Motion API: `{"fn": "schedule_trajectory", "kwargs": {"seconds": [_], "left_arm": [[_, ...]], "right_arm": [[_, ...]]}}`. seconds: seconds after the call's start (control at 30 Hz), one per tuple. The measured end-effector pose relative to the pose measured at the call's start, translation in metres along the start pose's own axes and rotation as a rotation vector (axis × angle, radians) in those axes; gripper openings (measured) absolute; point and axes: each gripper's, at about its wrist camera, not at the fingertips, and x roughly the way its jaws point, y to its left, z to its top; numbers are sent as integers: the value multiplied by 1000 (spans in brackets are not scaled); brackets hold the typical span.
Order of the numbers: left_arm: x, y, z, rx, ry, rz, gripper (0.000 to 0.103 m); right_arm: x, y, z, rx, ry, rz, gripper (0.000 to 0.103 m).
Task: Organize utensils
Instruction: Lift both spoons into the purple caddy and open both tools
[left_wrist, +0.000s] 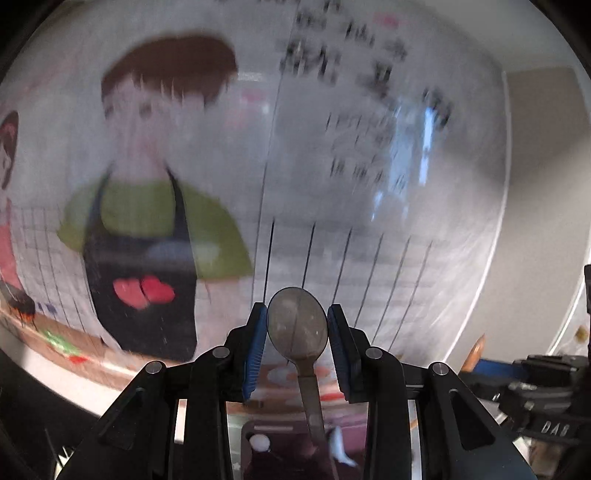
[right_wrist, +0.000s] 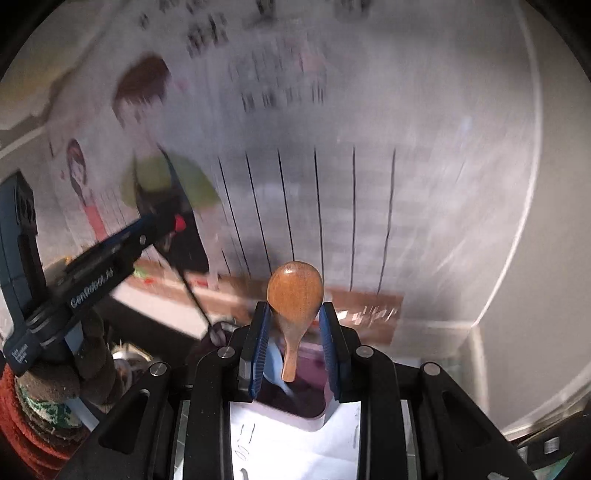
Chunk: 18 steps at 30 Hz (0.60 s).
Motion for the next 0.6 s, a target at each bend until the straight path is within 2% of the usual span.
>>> {"fn": "schedule_trajectory", "kwargs": {"seconds": [0.07,0.27,0.4,0.47,0.5,0.6], "left_arm": [[16,6,-16,-27,71,-11,34],[26,16,-51,-81,198,-16,34],[37,15,-67,-54,292,-9,35],[45,15,-72,-48,360,-17,39],[45,15,-72,-51,366,-21,43],[25,16,-61,-45,316,-7,55]], "right_arm": [[22,-4,-9,3,51,4,25],[68,-10,-32,3,184,11,25],[86,-14,-42,31,279,68,28],[81,-17,-42,50,266,65,28],[73,-18,-42,52,244,53,28],[39,-21,-42,49,177,26,28]]}}
